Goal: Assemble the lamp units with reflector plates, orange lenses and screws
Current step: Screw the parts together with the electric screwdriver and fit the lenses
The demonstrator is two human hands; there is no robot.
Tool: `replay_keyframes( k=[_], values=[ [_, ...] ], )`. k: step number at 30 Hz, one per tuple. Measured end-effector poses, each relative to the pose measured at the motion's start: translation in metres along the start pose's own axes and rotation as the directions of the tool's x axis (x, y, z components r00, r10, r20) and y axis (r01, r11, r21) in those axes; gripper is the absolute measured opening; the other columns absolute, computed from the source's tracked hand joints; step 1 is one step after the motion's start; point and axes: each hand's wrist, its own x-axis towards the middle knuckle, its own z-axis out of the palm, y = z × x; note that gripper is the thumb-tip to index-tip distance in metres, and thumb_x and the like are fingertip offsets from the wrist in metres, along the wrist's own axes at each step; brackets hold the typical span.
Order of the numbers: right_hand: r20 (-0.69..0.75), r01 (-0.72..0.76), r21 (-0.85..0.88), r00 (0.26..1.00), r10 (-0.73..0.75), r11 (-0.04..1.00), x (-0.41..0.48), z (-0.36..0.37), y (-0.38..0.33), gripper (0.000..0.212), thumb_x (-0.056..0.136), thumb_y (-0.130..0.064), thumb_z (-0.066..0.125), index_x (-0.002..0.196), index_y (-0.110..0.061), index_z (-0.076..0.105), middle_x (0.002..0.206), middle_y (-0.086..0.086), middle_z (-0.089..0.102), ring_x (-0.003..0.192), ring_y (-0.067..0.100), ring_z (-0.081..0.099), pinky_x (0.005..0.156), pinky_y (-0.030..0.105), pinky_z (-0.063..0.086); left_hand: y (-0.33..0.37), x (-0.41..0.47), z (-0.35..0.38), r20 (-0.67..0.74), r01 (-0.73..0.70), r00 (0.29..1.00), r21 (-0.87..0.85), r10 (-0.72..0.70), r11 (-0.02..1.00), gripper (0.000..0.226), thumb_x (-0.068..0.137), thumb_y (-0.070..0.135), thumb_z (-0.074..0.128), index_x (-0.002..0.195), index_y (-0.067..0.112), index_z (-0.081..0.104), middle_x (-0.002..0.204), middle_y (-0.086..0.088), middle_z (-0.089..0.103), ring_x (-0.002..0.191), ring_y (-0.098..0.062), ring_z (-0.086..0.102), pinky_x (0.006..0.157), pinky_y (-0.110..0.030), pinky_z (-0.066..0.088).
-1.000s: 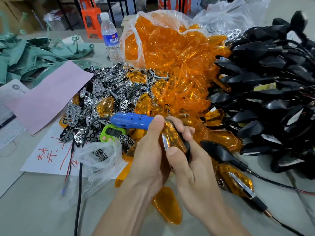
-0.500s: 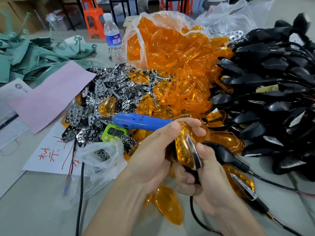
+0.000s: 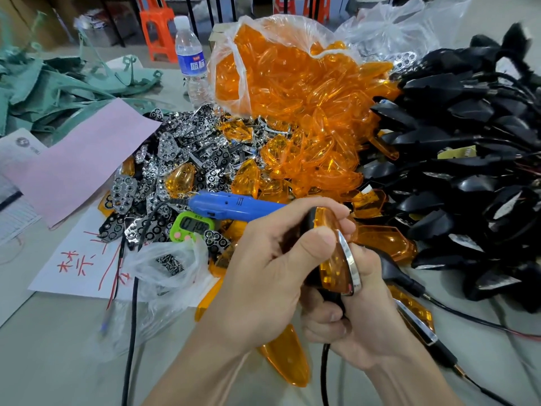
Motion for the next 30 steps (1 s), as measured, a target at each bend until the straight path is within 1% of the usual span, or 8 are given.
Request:
replay_keyframes(
  k=[3,7,11,13,18,20,22,30],
  values=[
    [-0.036,0.003,0.05,0.999,-0.001,0.999,0.001,-0.001,0.004,0.066,0.083,-0.075,0.05,0.074,-0.013,0.07,0.052,-0.001,0.041,0.038,0.004,0.032,0.039,0.016,0.031,-0.002,0.001,0.0,-0.018,0.015,1.0,0.051,-0.014,0.999,0.023,0.098,0.029,0.06,0.116,0.02,0.073,0.109,-0.001,0.077,0.101,-0.025,0.074,0.076,-0.029,0.06],
    [0.055,0.088,0.065,0.994,-0.092,0.994,0.001,-0.003,0.01,0.076,0.068,-0.078,0.075,0.098,-0.008,0.067,0.056,-0.003,0.044,0.043,0.003,0.033,0.042,0.015,0.029,-0.007,0.005,0.006,-0.031,0.006,1.0,0.175,-0.001,0.985,0.019,0.101,0.028,0.057,0.113,0.029,0.072,0.104,0.003,0.076,0.097,-0.025,0.073,0.082,-0.052,0.061],
    [-0.06,0.136,0.034,0.989,-0.134,0.99,0.001,-0.004,0.011,0.069,0.061,-0.052,0.095,0.095,-0.005,0.058,0.054,0.0,0.042,0.04,0.005,0.036,0.038,0.016,0.034,-0.015,0.007,0.013,-0.098,-0.005,0.995,0.271,0.033,0.963,0.022,0.099,0.025,0.054,0.109,0.034,0.071,0.102,0.008,0.076,0.097,-0.019,0.073,0.082,-0.035,0.061],
    [-0.118,0.149,0.041,0.983,-0.143,0.988,0.004,-0.004,0.012,0.055,0.058,-0.046,0.097,0.085,-0.011,0.065,0.053,0.0,0.041,0.039,0.006,0.037,0.036,0.017,0.033,-0.02,0.009,0.017,-0.196,0.041,0.981,0.265,0.012,0.963,0.024,0.091,0.023,0.053,0.1,0.032,0.073,0.095,0.008,0.077,0.093,-0.015,0.074,0.078,-0.028,0.06],
    [-0.201,0.104,-0.093,0.972,-0.121,0.99,0.011,0.003,0.008,0.069,0.053,-0.053,0.096,0.085,-0.01,0.053,0.053,0.0,0.036,0.039,0.009,0.027,0.038,0.02,0.025,-0.021,0.023,0.018,-0.301,0.286,0.928,0.196,-0.221,0.938,0.031,0.08,0.039,0.051,0.081,0.023,0.077,0.074,0.003,0.074,0.071,-0.014,0.07,0.066,-0.035,0.06],
    [-0.214,0.098,-0.095,0.97,-0.116,0.991,0.013,0.003,0.002,0.064,0.056,-0.051,0.094,0.086,-0.01,0.054,0.052,0.0,0.038,0.038,0.009,0.027,0.038,0.02,0.025,-0.022,0.028,0.014,-0.269,0.366,0.917,0.271,-0.295,0.89,0.057,0.076,0.063,0.045,0.084,0.016,0.077,0.068,-0.009,0.068,0.064,-0.024,0.064,0.062,-0.041,0.053],
    [-0.205,0.084,-0.062,0.974,-0.096,0.994,0.014,0.004,-0.002,0.049,0.069,-0.045,0.086,0.085,-0.011,0.055,0.053,-0.001,0.041,0.036,0.007,0.03,0.037,0.019,0.027,-0.023,0.031,0.008,-0.199,0.39,0.918,0.284,-0.345,0.876,0.086,0.076,0.078,0.04,0.093,0.0,0.073,0.084,-0.026,0.071,0.075,-0.039,0.066,0.068,-0.051,0.055],
    [-0.254,-0.04,-0.096,0.967,0.014,0.995,0.011,0.003,0.006,0.044,0.071,-0.046,0.081,0.085,-0.011,0.058,0.054,0.0,0.036,0.036,0.009,0.029,0.042,0.024,0.019,-0.037,0.027,0.0,-0.236,0.279,0.948,0.287,-0.214,0.917,0.058,0.091,0.046,0.043,0.066,-0.005,0.052,0.064,-0.033,0.056,0.053,-0.042,0.048,0.048,-0.055,0.042]
  ],
)
